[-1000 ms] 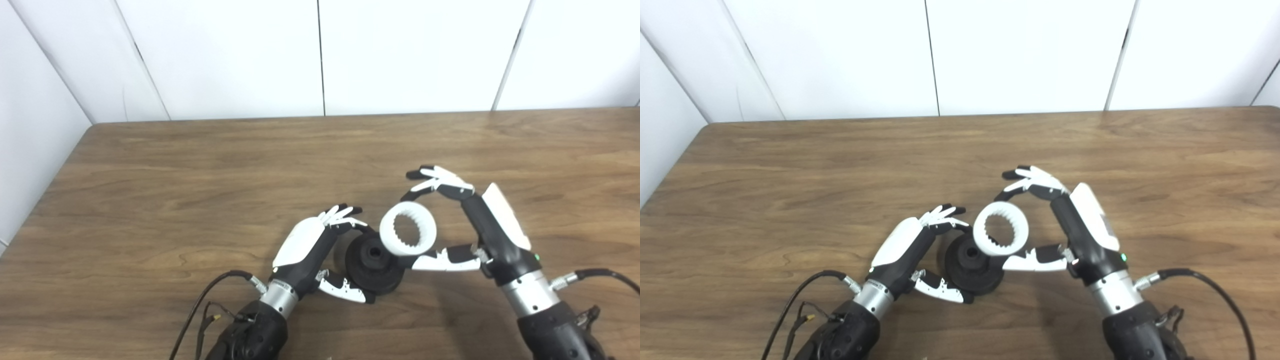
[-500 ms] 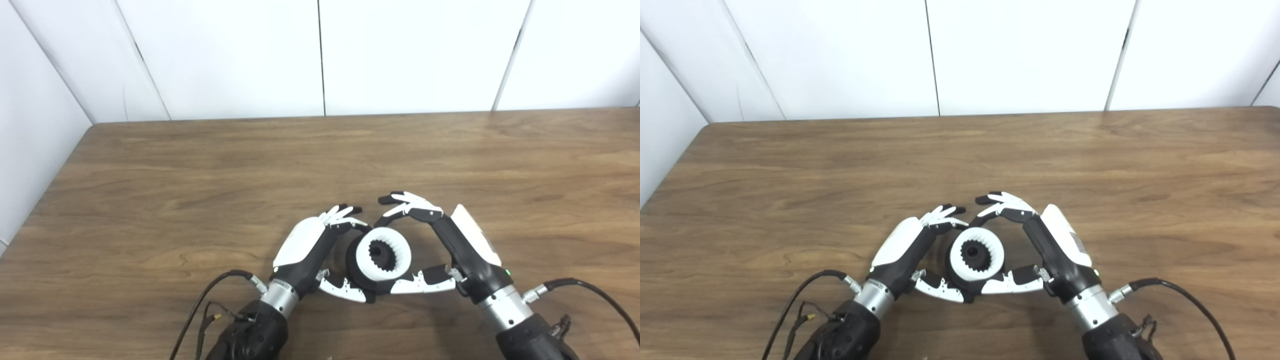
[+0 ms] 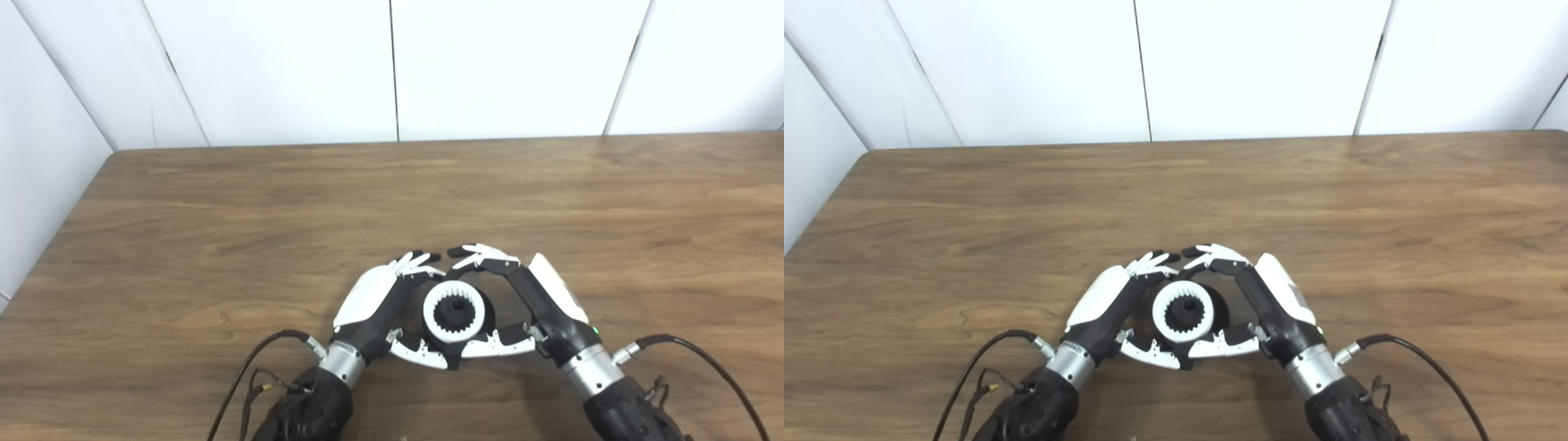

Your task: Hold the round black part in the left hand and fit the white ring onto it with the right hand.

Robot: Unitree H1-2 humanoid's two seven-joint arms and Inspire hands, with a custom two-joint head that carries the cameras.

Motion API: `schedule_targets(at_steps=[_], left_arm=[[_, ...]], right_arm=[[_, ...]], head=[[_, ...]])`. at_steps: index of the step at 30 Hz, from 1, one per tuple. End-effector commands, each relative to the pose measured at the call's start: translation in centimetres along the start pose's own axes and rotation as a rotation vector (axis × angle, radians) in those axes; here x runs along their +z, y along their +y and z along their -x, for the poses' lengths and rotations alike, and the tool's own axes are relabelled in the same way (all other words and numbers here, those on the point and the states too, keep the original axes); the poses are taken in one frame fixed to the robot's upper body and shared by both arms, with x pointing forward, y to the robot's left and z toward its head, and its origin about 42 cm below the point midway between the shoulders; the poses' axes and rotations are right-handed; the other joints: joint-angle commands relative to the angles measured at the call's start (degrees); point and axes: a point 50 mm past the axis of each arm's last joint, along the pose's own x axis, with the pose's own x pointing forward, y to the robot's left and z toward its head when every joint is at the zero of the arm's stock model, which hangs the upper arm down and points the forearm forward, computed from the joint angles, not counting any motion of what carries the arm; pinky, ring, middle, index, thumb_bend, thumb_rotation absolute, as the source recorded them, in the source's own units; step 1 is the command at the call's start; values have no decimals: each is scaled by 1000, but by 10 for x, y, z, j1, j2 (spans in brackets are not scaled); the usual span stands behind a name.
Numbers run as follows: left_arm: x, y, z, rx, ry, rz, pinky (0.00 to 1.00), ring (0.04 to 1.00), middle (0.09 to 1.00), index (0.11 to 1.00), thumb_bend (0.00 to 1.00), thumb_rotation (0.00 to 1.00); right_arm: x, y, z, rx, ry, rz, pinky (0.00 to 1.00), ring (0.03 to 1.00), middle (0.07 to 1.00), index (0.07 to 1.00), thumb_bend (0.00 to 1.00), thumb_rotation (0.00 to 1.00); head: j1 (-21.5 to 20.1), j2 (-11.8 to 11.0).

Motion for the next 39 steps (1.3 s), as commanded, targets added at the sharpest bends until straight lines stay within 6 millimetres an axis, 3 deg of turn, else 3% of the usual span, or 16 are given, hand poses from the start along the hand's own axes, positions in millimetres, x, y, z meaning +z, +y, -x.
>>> schedule_targets(at_steps=[1,19,27,39], left_arm=[[3,6,-2,6,-7,-38,991,984,932,494,520,80],[0,12,3,2,-9,-49,985,984,934,493,519,80],[-1,15,3,3,-11,-48,983,983,933,493,520,80],[-3,19,4,9,-8,-49,986,982,930,493,520,78]], right_arm=[[-2,-1,-6,-2,0,22,781,870,804,480,521,141],[-15,-10,-13,-51,28,20,772,869,803,481,521,144],[-16,-15,-5,-76,41,34,746,850,797,482,520,145],[-29,-3,9,-66,121,7,758,861,803,484,520,145]], head=[[1,2],[-12,7],[-16,10],[-20,15]])
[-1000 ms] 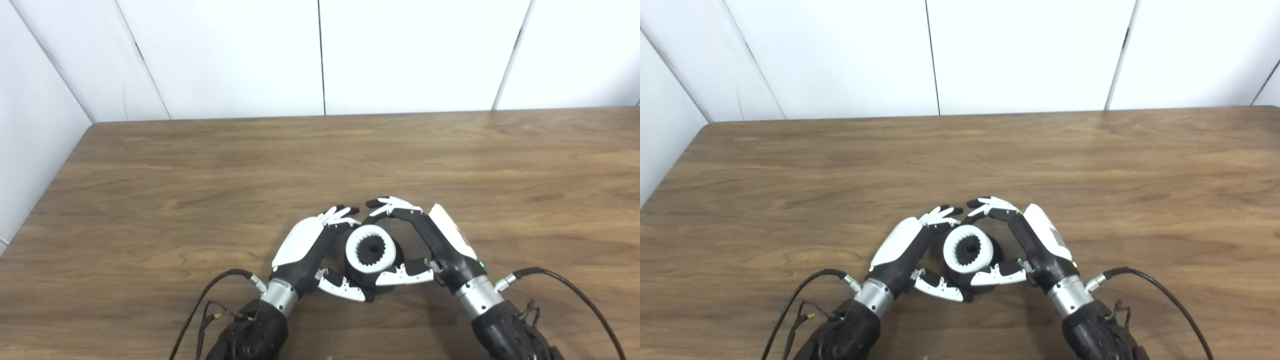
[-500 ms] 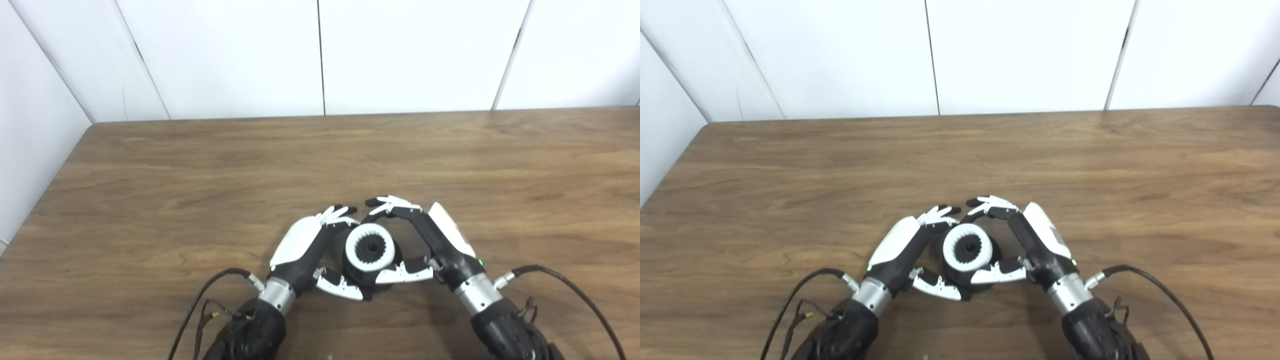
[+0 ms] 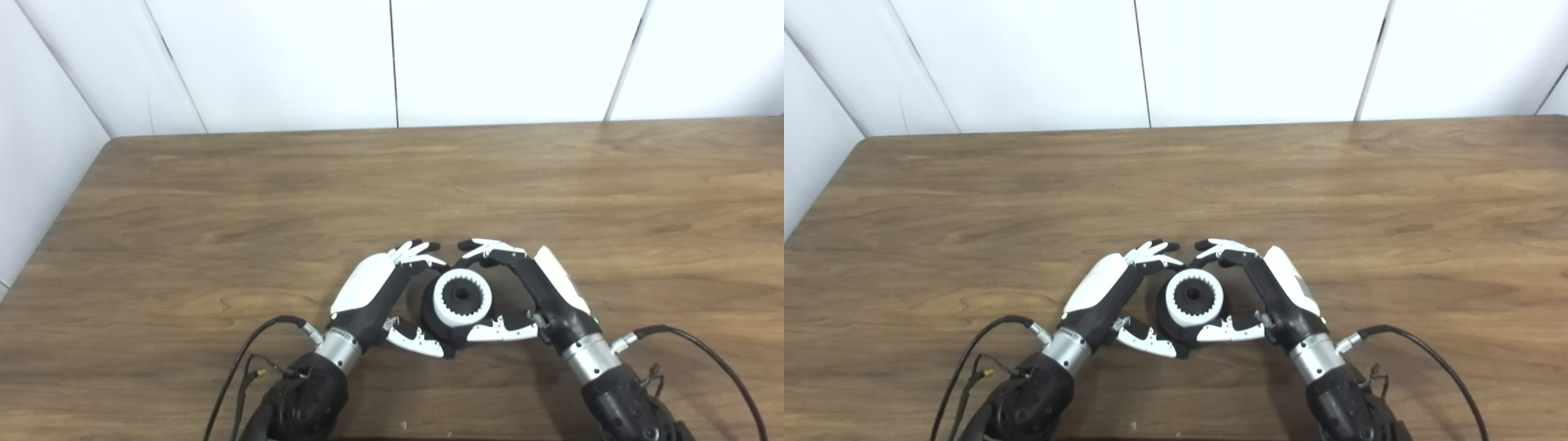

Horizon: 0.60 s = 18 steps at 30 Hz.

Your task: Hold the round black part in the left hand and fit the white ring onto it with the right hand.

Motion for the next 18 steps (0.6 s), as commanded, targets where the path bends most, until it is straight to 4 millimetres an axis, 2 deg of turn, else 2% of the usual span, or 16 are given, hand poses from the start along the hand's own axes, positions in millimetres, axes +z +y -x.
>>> schedule_targets(at_steps=[1,7,9,11,13,15,18], left_arm=[[-3,13,1,28,-2,-34,986,982,930,493,520,79],[-3,12,0,28,-2,-35,979,979,929,493,520,79],[-3,12,0,28,1,-31,983,979,929,493,520,79],[-3,12,0,27,3,-28,985,980,929,493,519,79],[-3,12,0,28,1,-28,985,979,928,493,519,80],[-3,12,0,29,-1,-29,983,978,927,493,520,79],[-3,13,0,26,-3,-32,984,981,930,493,519,79]], right_arm=[[-6,-7,3,-37,30,25,761,862,803,484,520,145],[-7,-9,1,-26,22,36,772,864,820,491,521,155],[-6,-10,1,2,24,65,780,874,856,659,771,315],[-5,-11,0,46,29,103,810,904,908,806,905,432],[-3,-12,-1,93,43,120,833,932,948,892,973,494],[-2,-14,-1,142,59,129,854,977,989,974,996,528],[-1,-14,-1,185,60,139,844,997,999,997,1000,554]], head=[[-2,1],[-2,1],[-3,0],[-3,0],[-4,-1],[-3,1],[-3,1]])
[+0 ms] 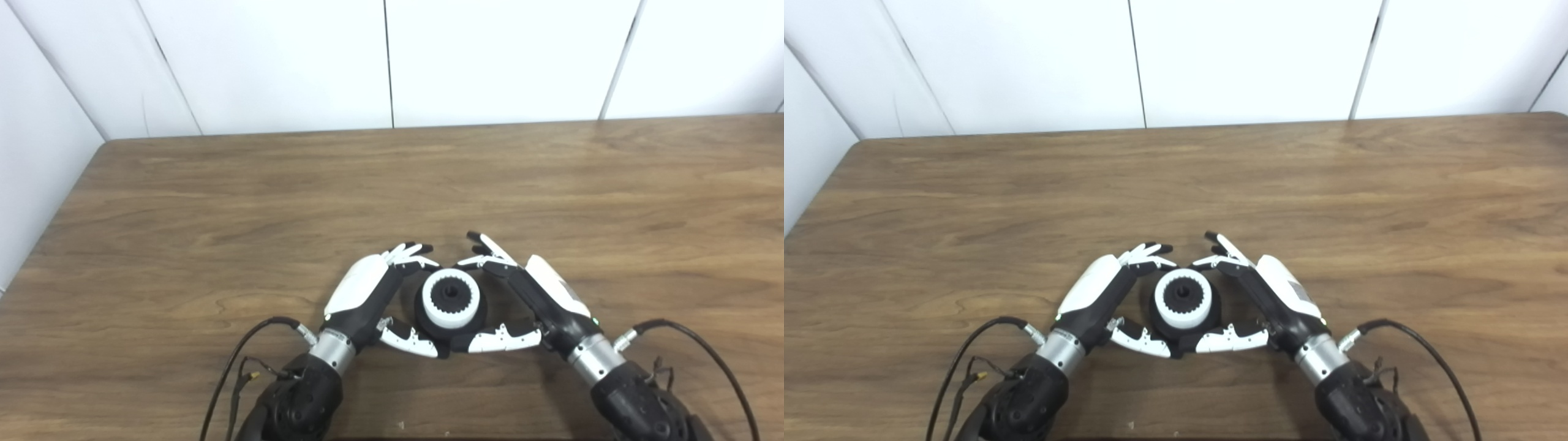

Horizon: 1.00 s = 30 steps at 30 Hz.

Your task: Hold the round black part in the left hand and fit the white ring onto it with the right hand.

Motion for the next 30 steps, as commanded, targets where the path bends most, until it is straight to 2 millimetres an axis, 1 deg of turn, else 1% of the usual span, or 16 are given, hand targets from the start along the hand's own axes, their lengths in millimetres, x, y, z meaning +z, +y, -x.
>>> schedule_targets(at_steps=[1,7,11,16,22,25,28,30], left_arm=[[1,10,-1,26,-23,-35,984,981,929,493,520,79],[1,10,-2,31,-25,-36,978,975,925,493,520,79],[1,10,-2,28,-22,-35,971,978,926,493,520,79],[1,9,-2,28,-16,-28,990,981,927,493,520,78],[0,10,-2,21,-18,-33,993,985,932,494,520,79],[0,11,-2,25,-24,-34,991,984,931,494,520,79],[-1,12,-2,35,-26,-28,986,981,927,493,520,78],[-1,13,-2,38,-24,-26,986,981,926,493,520,79]], right_arm=[[0,-5,-3,31,19,27,838,999,1000,999,1000,559],[-1,-6,-5,62,12,30,851,1000,1000,1000,1000,581],[-2,-8,-4,66,3,40,869,1000,1000,1000,1000,569],[-9,-14,1,48,-2,29,886,1000,1000,1000,1000,585],[-14,-24,4,-31,-29,0,870,1000,1000,1000,1000,576],[-16,-28,6,-93,-59,-60,856,979,1000,1000,1000,528],[-19,-29,6,-127,-73,-73,851,948,999,1000,1000,554],[-20,-28,7,-136,-74,-80,851,943,998,1000,1000,559]], head=[[-1,0],[-3,-2],[-3,-3],[-8,-10],[-6,-5],[-6,-3],[-6,-3],[-7,-3]])
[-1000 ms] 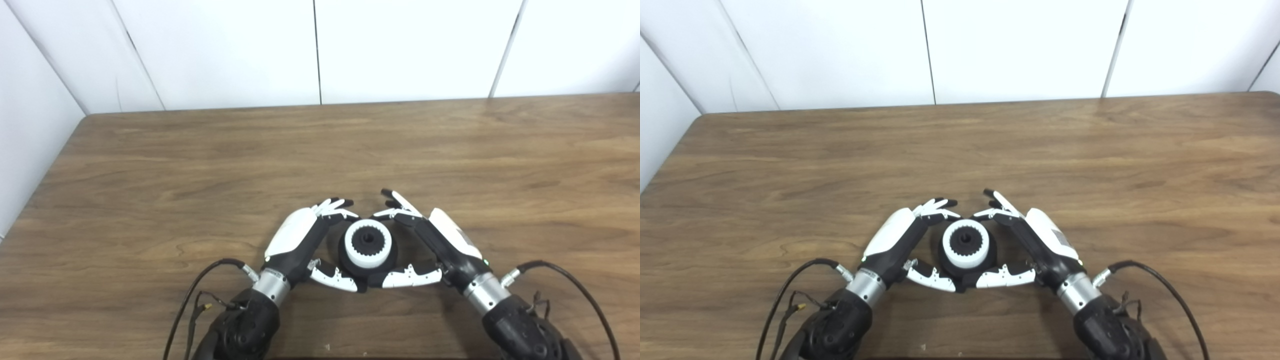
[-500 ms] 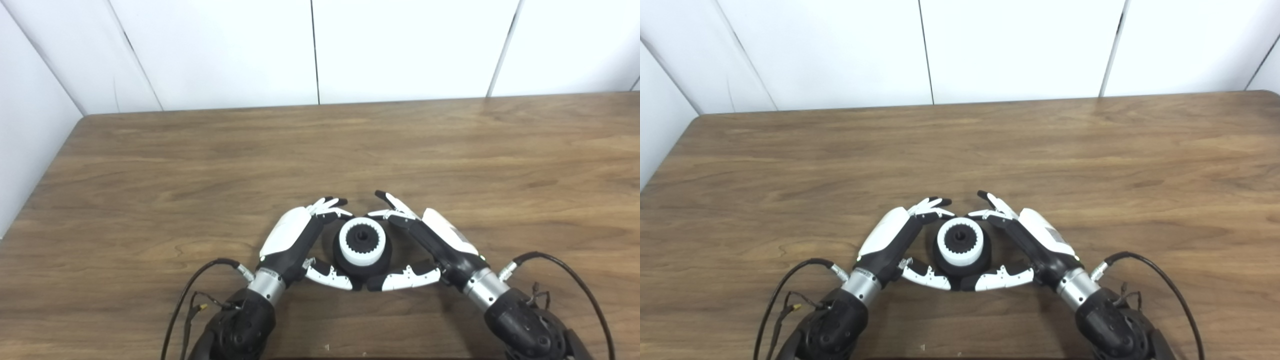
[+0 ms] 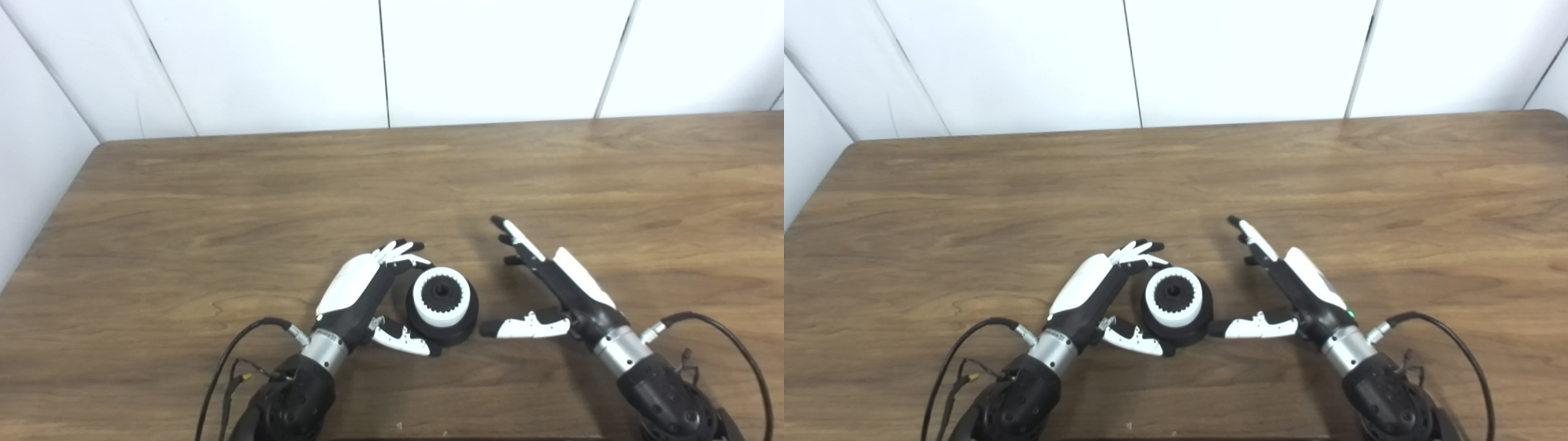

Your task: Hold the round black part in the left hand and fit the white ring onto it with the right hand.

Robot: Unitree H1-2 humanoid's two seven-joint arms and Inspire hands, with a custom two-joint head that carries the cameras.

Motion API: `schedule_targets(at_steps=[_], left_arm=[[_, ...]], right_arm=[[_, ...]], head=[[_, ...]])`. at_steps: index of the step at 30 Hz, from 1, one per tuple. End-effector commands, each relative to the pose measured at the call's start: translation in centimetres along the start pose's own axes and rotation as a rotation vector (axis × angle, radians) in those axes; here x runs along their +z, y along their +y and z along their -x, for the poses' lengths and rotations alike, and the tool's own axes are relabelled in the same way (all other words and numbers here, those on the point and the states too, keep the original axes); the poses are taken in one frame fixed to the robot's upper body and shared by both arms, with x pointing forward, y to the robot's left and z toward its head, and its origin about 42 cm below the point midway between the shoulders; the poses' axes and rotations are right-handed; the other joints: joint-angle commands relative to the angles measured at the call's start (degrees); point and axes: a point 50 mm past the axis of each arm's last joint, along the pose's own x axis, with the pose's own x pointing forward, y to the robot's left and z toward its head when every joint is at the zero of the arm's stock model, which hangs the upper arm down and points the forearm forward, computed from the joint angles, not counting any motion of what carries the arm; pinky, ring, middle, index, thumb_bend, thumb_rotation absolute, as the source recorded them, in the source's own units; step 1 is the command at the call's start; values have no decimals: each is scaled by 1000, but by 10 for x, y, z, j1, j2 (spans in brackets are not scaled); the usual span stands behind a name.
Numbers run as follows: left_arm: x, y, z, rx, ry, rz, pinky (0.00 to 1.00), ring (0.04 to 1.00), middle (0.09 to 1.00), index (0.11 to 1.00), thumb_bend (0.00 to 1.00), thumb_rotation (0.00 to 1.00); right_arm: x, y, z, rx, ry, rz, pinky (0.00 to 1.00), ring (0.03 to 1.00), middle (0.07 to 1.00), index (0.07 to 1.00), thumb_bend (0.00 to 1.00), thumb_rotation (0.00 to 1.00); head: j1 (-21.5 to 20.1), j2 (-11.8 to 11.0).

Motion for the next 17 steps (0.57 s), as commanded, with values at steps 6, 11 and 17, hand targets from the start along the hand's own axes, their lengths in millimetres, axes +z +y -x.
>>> schedule_targets(at_steps=[6,11,17], left_arm=[[1,10,-3,28,-15,-22,987,980,929,493,520,79],[2,10,-3,26,-26,-30,955,969,923,495,519,79],[2,10,-3,26,-41,-24,885,939,906,765,956,244]], right_arm=[[8,-5,-3,-57,-62,-33,867,949,997,1000,1000,561],[6,-3,-1,-65,-58,-50,826,927,989,999,1000,534],[6,2,2,-102,-46,-60,813,918,976,978,1000,581]], head=[[-1,1],[-1,1],[-3,-1]])
